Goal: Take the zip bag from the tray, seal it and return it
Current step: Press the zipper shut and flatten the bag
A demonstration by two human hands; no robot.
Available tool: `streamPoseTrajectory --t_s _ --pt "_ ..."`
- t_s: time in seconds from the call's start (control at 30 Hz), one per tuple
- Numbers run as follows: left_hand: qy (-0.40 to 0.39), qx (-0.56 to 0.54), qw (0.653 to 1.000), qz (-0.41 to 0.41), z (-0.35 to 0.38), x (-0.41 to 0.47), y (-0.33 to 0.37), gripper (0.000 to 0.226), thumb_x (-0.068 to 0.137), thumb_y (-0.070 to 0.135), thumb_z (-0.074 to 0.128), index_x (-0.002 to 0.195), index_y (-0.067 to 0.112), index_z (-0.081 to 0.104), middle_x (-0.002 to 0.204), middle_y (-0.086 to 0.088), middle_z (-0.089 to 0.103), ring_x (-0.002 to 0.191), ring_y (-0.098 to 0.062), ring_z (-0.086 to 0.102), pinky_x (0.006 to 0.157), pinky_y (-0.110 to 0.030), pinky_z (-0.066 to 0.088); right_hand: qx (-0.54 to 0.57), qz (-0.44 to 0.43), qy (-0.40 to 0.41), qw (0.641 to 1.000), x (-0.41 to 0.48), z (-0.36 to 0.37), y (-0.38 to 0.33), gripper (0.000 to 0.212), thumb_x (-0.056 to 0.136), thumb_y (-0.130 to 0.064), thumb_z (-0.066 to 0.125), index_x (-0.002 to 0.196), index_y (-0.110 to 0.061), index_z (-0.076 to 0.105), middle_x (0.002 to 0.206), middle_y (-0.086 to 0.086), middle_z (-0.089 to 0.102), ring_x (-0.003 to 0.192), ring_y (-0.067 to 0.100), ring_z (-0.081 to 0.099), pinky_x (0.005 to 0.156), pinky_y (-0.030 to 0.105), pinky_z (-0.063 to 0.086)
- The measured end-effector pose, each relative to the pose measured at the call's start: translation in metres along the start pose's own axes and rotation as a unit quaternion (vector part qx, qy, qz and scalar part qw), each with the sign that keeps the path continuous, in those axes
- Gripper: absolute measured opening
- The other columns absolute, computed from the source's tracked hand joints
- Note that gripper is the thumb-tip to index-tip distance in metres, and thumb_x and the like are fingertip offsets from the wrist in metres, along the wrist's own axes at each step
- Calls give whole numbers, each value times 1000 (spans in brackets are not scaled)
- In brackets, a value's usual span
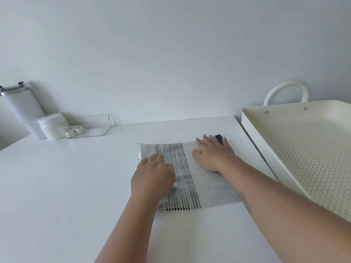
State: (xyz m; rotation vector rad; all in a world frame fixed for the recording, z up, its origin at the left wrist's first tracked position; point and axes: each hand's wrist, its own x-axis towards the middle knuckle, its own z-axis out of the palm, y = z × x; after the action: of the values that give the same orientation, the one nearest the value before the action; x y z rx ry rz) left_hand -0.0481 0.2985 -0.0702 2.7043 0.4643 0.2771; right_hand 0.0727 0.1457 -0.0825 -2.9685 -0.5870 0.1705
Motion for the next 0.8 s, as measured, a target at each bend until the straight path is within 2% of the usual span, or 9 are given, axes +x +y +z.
streamPoseTrajectory --t_s 0.1,0.17,0.23,0.3,0.4,0.5,0.63,0.8 --pt "-15 6 1000 -5 -1 1 -1 17 89 18 31 81 17 45 99 1 52 108 -22 43 91 -37 40 -15 32 49 998 -15 -11 -1 58 101 -35 16 155 -14 8 165 6 1 151 22 -2 121 49 -5" --pt "-17 12 1000 12 -2 0 -1 18 90 15 32 84 13 49 104 -2 54 113 -25 43 94 -39 39 43 -23 81 996 -29 -12 -13 55 103 -28 20 154 -12 11 165 7 3 151 22 1 122 47 2" --pt "-14 58 997 46 -3 -1 0 24 93 12 34 94 5 57 114 -5 55 118 -30 44 98 -40 38 129 -96 65 985 -48 -9 -31 53 104 -28 21 154 -13 12 165 6 3 151 22 0 122 44 5" --pt "-10 121 990 79 -2 -1 -3 25 93 9 35 97 1 58 111 -9 54 117 -33 45 99 -40 37 178 -139 32 974 -64 0 -47 52 104 -30 23 154 -16 15 165 3 4 151 20 0 122 42 4" --pt "-17 146 986 84 -2 -1 -5 20 92 12 39 93 5 58 105 -7 53 111 -30 46 98 -37 38 164 -171 21 971 -78 13 -53 50 104 -33 23 153 -19 24 164 5 14 151 21 8 122 42 6" --pt "-18 129 989 71 -1 -1 -3 17 92 12 39 84 7 54 103 -6 52 110 -29 45 98 -37 39 99 -160 45 981 -84 19 -42 54 102 -44 19 152 -24 25 164 2 16 151 21 10 121 43 5" --pt "-16 28 999 15 0 1 -1 18 90 17 33 79 15 47 96 -2 48 109 -25 43 95 -39 40 38 -102 38 993 -87 21 -19 65 97 -58 11 155 -27 9 165 -1 1 151 20 -2 122 42 -2" --pt "-16 21 1000 6 1 2 -5 19 88 22 32 74 19 43 90 4 49 103 -20 43 86 -38 41 24 -44 31 998 -91 20 -6 72 93 -64 11 155 -28 2 165 -1 -5 151 18 -7 122 43 -5"
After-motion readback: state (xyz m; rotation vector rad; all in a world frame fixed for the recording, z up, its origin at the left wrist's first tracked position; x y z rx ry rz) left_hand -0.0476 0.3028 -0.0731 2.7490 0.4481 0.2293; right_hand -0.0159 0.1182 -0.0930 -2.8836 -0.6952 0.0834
